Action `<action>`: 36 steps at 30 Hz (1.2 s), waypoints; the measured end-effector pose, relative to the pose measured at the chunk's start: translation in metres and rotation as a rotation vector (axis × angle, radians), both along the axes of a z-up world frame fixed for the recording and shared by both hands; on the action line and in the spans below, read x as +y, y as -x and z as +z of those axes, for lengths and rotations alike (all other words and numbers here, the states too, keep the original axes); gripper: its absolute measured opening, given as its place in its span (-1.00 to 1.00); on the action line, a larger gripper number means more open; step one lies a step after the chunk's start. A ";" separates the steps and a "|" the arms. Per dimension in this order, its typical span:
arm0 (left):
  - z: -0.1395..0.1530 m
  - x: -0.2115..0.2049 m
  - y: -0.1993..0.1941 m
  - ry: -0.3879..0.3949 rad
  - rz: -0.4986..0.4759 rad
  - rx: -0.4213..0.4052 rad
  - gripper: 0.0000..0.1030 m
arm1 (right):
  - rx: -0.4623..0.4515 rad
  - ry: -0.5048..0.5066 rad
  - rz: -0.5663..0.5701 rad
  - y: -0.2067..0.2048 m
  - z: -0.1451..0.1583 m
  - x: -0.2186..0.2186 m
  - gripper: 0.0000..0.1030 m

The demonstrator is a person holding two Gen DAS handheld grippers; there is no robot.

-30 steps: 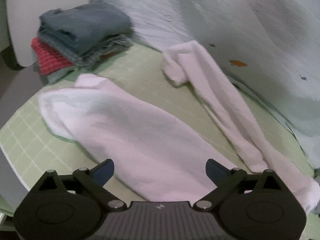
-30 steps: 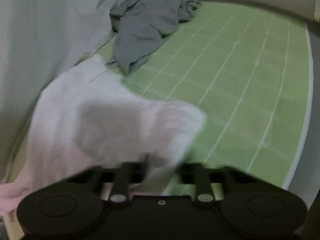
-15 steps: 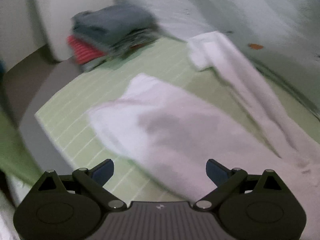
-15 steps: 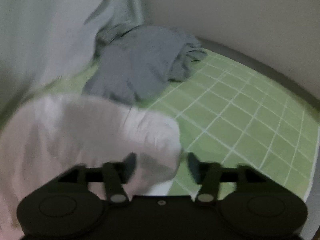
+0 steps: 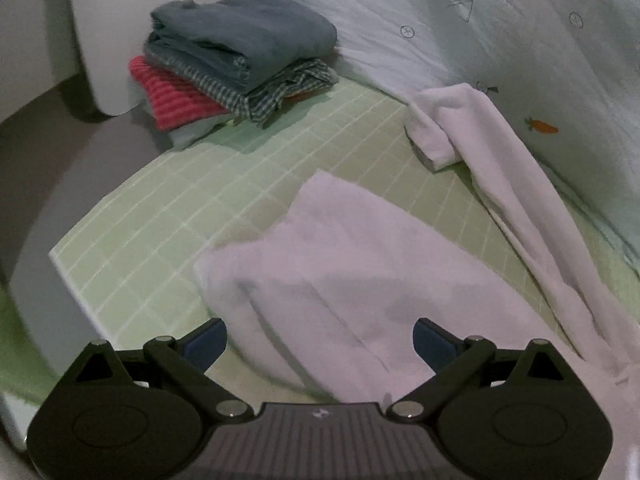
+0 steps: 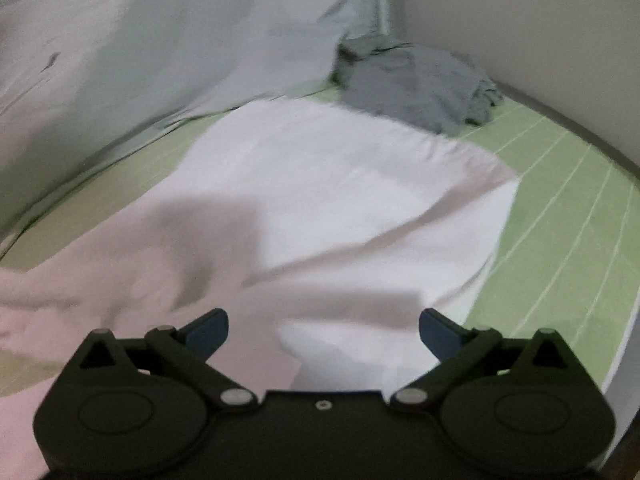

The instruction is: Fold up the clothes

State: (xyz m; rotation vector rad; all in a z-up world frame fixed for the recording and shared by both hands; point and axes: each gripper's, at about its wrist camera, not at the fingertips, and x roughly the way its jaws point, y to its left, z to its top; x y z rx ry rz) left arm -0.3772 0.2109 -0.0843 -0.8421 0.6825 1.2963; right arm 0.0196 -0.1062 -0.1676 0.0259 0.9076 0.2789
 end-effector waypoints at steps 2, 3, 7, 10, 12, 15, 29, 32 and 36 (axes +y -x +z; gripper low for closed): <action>-0.004 0.020 0.014 0.001 -0.034 -0.030 0.92 | 0.021 0.000 0.019 0.031 -0.002 0.024 1.00; -0.005 0.031 0.022 0.003 -0.046 -0.042 0.92 | 0.035 0.002 0.028 0.047 -0.003 0.038 1.00; -0.015 0.082 0.050 0.055 -0.040 -0.113 0.92 | 0.107 -0.022 0.042 0.099 -0.007 0.085 1.00; -0.028 0.114 0.057 0.124 -0.035 -0.177 0.92 | 0.152 -0.021 0.063 0.118 -0.010 0.109 1.00; -0.037 0.134 0.054 0.159 -0.046 -0.201 0.92 | 0.179 -0.015 0.078 0.129 -0.012 0.124 1.00; -0.049 0.164 0.045 0.202 -0.068 -0.243 0.92 | 0.182 0.019 0.074 0.130 -0.012 0.138 1.00; -0.100 0.237 -0.034 0.309 -0.152 -0.015 0.39 | 0.173 0.111 0.050 0.114 -0.013 0.170 1.00; -0.094 0.223 -0.031 0.278 -0.169 -0.034 -0.32 | 0.181 0.101 0.092 0.113 -0.016 0.171 1.00; -0.063 0.194 -0.014 0.172 -0.152 -0.085 -0.44 | 0.173 0.069 0.158 0.114 -0.017 0.162 1.00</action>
